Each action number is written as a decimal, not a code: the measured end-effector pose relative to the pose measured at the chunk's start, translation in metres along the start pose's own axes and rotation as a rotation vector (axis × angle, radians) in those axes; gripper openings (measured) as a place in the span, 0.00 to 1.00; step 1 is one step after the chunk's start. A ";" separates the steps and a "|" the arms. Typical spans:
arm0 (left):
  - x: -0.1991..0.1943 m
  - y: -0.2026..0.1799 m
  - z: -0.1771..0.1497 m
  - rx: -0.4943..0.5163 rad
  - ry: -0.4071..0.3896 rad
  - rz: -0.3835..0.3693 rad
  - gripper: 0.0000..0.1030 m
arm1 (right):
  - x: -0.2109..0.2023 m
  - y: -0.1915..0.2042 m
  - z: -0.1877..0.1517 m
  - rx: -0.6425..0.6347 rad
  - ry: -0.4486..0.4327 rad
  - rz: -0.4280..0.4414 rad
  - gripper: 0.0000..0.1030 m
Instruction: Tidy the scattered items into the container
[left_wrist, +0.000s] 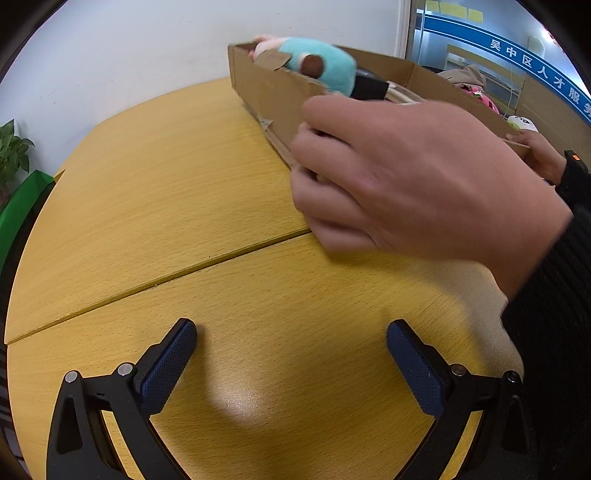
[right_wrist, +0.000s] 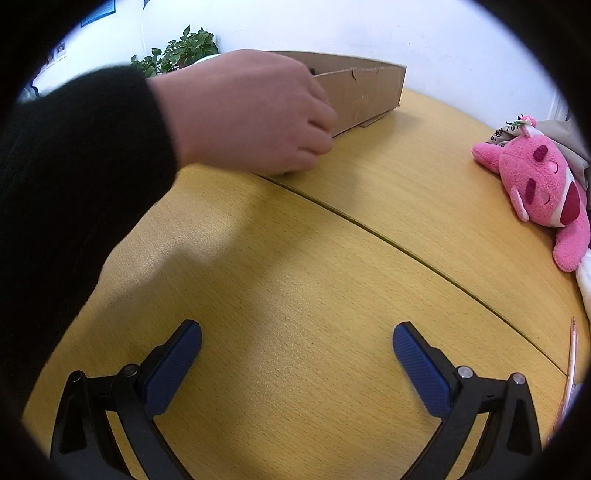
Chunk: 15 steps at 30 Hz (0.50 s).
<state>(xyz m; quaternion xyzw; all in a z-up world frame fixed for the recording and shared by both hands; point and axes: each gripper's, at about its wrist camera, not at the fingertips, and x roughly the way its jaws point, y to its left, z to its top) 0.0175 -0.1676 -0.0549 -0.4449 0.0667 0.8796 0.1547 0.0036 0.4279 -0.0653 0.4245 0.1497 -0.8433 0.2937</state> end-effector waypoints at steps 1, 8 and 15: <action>0.000 0.000 0.000 0.000 0.000 0.000 1.00 | 0.000 0.000 0.000 0.000 0.000 0.000 1.00; -0.005 0.001 -0.001 0.006 0.001 -0.005 1.00 | 0.003 -0.001 0.001 0.000 0.003 -0.001 1.00; -0.011 0.002 0.000 0.007 0.002 -0.004 1.00 | 0.006 -0.003 0.001 0.000 0.005 -0.003 1.00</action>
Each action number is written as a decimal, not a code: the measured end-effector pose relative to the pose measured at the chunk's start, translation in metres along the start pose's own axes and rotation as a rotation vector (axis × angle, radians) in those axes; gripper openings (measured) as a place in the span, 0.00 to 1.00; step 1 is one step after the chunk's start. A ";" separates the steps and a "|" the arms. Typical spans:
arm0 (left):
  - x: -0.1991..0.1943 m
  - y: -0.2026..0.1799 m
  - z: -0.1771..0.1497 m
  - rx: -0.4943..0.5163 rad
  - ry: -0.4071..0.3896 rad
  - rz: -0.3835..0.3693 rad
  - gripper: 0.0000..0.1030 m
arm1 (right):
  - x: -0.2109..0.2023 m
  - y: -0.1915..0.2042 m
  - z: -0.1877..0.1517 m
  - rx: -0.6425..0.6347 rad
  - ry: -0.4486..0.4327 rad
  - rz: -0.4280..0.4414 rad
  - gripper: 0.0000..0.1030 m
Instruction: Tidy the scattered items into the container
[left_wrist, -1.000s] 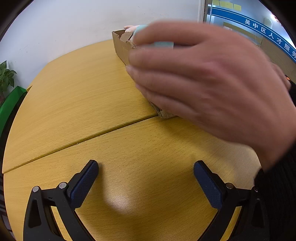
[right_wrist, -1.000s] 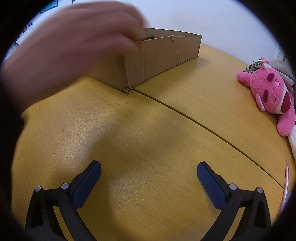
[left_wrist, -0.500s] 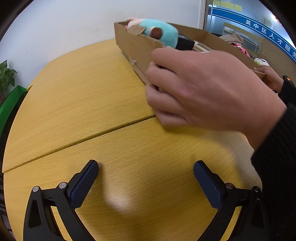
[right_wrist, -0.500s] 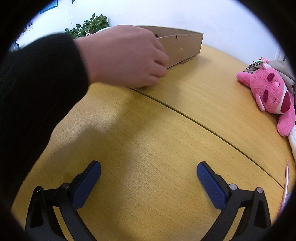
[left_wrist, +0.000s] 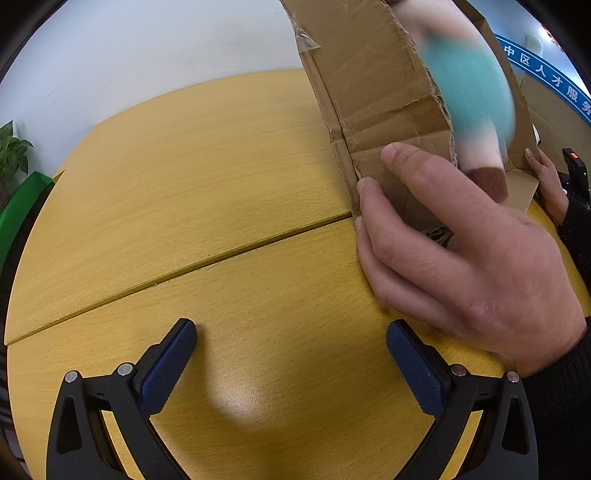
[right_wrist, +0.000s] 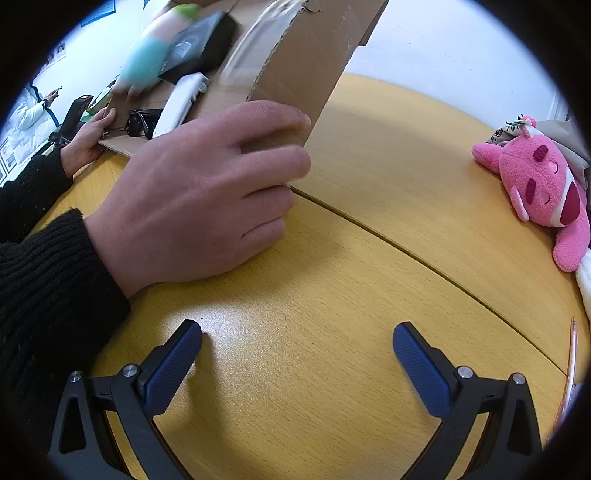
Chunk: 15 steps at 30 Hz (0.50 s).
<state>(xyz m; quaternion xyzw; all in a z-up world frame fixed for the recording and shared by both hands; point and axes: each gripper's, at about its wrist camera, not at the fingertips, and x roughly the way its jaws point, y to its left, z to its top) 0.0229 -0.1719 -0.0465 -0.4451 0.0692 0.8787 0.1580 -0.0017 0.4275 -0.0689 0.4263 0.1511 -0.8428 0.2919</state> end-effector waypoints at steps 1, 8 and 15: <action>0.000 0.000 0.000 0.000 -0.001 0.000 1.00 | 0.000 0.000 0.000 0.000 0.000 -0.001 1.00; -0.007 0.004 -0.001 0.000 -0.001 0.000 1.00 | 0.002 0.000 0.001 0.000 0.002 -0.004 1.00; -0.012 0.003 0.000 0.001 -0.001 0.001 1.00 | 0.002 0.000 0.000 0.000 0.003 -0.005 1.00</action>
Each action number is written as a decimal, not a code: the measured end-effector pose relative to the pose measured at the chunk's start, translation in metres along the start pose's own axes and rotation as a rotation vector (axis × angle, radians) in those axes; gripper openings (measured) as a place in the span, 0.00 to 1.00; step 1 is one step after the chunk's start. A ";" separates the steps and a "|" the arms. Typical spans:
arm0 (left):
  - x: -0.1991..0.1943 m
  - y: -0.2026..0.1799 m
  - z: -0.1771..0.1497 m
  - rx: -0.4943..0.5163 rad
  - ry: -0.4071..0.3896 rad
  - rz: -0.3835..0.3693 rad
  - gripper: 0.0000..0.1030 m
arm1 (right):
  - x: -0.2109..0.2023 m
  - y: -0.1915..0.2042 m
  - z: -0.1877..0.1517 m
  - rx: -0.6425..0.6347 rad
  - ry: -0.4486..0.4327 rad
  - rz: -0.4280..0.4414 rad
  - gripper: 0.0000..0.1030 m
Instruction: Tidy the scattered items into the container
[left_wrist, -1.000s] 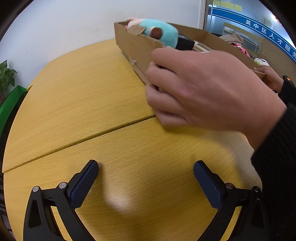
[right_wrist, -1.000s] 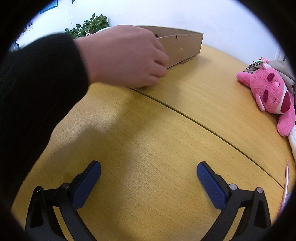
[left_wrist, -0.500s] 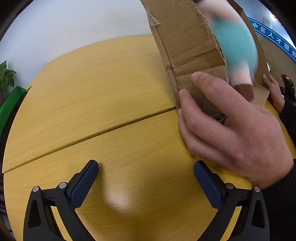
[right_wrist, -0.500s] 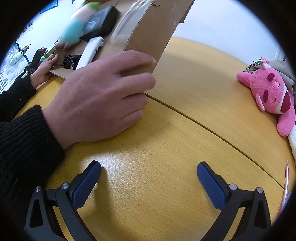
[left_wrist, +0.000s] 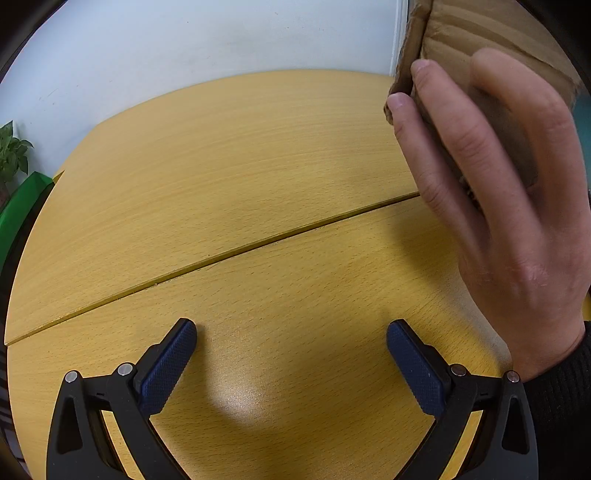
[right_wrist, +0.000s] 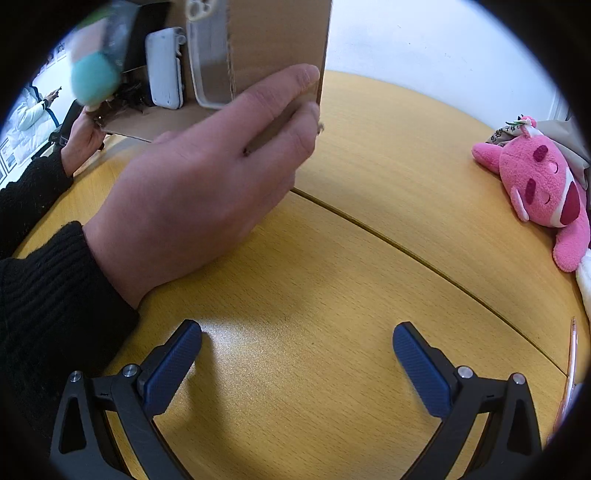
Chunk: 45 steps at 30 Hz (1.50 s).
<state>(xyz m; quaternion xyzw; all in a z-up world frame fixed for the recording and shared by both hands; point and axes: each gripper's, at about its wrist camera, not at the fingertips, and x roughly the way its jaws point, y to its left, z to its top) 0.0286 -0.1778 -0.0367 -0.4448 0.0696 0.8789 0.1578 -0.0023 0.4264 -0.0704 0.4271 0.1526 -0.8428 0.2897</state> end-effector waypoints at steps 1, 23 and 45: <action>0.000 0.001 0.000 0.000 0.000 0.000 1.00 | 0.000 0.000 0.000 0.000 0.000 0.000 1.00; -0.014 0.004 0.006 0.000 0.002 0.000 1.00 | 0.001 0.000 -0.001 0.000 0.002 -0.002 1.00; -0.022 0.003 0.004 0.000 0.002 0.001 1.00 | 0.002 0.000 -0.001 0.000 0.003 -0.003 1.00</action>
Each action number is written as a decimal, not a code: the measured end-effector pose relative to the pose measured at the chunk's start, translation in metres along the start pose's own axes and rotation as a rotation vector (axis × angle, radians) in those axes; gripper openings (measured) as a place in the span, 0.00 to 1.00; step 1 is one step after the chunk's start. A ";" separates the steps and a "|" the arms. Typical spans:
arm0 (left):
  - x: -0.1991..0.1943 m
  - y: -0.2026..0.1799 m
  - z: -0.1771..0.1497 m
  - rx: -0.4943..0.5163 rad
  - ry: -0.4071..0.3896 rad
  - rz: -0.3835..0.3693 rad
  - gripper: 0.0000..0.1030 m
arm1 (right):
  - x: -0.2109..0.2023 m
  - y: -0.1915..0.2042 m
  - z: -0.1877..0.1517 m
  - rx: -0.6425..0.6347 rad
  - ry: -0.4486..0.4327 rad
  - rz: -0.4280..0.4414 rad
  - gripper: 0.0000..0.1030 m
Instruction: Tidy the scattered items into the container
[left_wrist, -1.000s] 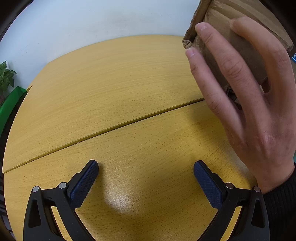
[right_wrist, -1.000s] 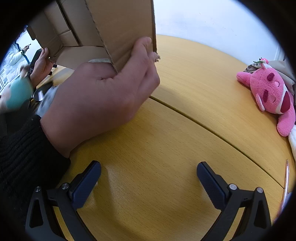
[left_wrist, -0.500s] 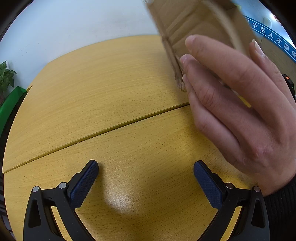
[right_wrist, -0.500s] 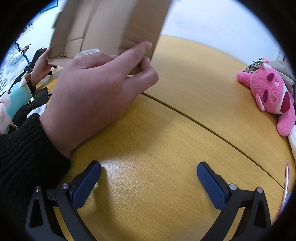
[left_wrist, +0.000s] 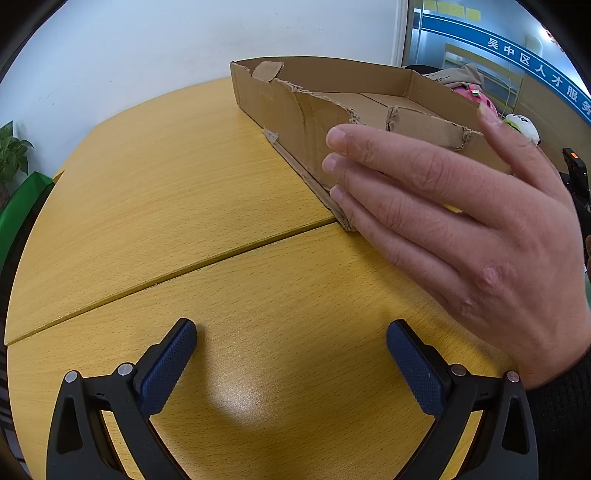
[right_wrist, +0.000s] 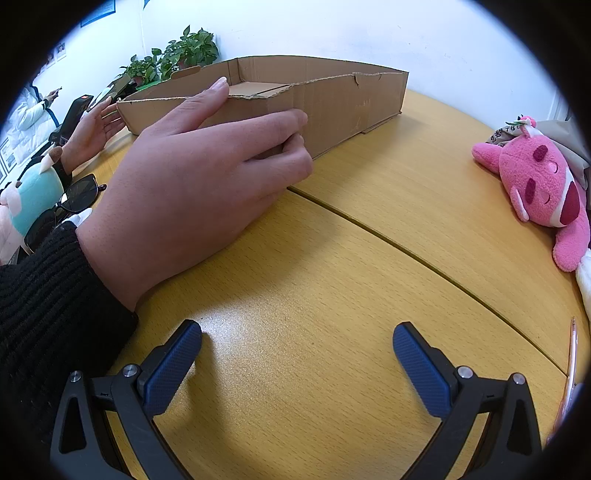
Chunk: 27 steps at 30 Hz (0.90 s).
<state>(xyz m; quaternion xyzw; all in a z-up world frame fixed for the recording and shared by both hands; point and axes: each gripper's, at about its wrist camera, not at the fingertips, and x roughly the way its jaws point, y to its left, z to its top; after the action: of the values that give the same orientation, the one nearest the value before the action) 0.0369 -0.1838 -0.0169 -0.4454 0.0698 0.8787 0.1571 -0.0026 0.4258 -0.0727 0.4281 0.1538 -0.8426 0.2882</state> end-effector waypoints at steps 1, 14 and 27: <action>0.000 0.000 -0.001 0.000 0.000 0.000 1.00 | 0.000 0.000 0.000 0.000 0.000 0.000 1.00; 0.001 0.000 0.000 0.000 0.000 0.000 1.00 | 0.000 0.000 0.000 0.000 0.000 -0.001 1.00; 0.003 0.000 -0.001 0.000 -0.001 0.000 1.00 | 0.000 0.001 -0.001 -0.001 0.001 -0.001 1.00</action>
<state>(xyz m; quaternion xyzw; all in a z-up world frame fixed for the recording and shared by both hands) 0.0364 -0.1832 -0.0195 -0.4452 0.0698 0.8788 0.1570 -0.0020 0.4256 -0.0732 0.4284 0.1544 -0.8425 0.2879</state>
